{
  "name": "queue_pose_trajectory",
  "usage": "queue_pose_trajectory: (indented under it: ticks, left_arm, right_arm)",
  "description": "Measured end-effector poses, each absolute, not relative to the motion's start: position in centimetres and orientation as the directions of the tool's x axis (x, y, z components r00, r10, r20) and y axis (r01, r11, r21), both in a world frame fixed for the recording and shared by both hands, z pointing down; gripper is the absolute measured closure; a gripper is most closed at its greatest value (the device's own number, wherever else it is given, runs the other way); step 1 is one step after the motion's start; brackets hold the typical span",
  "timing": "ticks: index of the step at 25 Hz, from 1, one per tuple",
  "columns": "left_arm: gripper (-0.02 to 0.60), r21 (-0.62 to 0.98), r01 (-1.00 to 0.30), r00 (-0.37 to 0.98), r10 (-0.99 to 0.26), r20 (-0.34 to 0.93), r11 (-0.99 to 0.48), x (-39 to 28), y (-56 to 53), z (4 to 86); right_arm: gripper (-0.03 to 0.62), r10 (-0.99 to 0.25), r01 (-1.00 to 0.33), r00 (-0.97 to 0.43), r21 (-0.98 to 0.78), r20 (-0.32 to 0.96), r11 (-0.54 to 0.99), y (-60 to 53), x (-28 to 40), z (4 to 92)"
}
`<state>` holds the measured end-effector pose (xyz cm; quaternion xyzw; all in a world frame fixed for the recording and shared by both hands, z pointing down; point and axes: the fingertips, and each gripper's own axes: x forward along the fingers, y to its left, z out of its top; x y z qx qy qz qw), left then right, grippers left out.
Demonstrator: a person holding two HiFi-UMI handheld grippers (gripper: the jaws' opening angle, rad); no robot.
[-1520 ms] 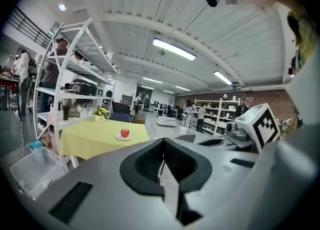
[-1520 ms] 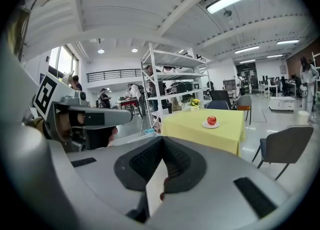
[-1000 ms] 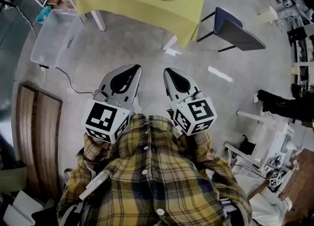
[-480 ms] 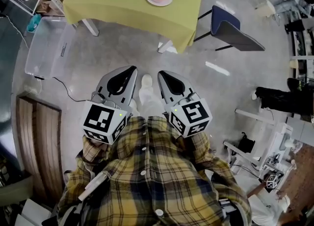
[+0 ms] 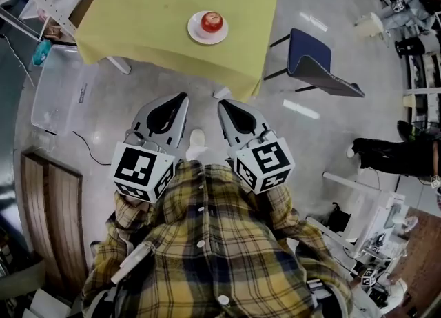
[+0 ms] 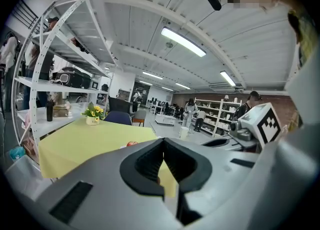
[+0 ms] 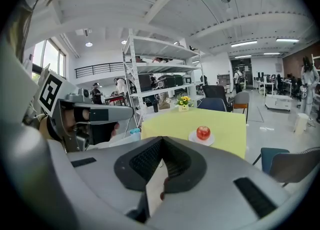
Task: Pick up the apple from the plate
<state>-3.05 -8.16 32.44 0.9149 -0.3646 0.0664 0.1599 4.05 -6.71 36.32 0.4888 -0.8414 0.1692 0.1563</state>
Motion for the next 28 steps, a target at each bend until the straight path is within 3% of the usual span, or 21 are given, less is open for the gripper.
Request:
queue_pose_trajectory:
  ticks: [14, 28]
  left_arm:
    - [0.574, 0.238, -0.733, 0.68, -0.696, 0.23, -0.637, 0.4, -18.0, 32.7]
    - [0.573, 0.253, -0.57, 0.818, -0.513, 0.26, -0.782, 1.6, -29.5, 33.9]
  right_arm:
    - [0.597, -0.747, -0.85, -0.513, -0.128, 0.422, 0.511, -16.3, 8.2, 36.9]
    - [0.597, -0.814, -0.932, -0.358, -0.131, 0.457, 0.337, -27.1, 8.6, 37.9]
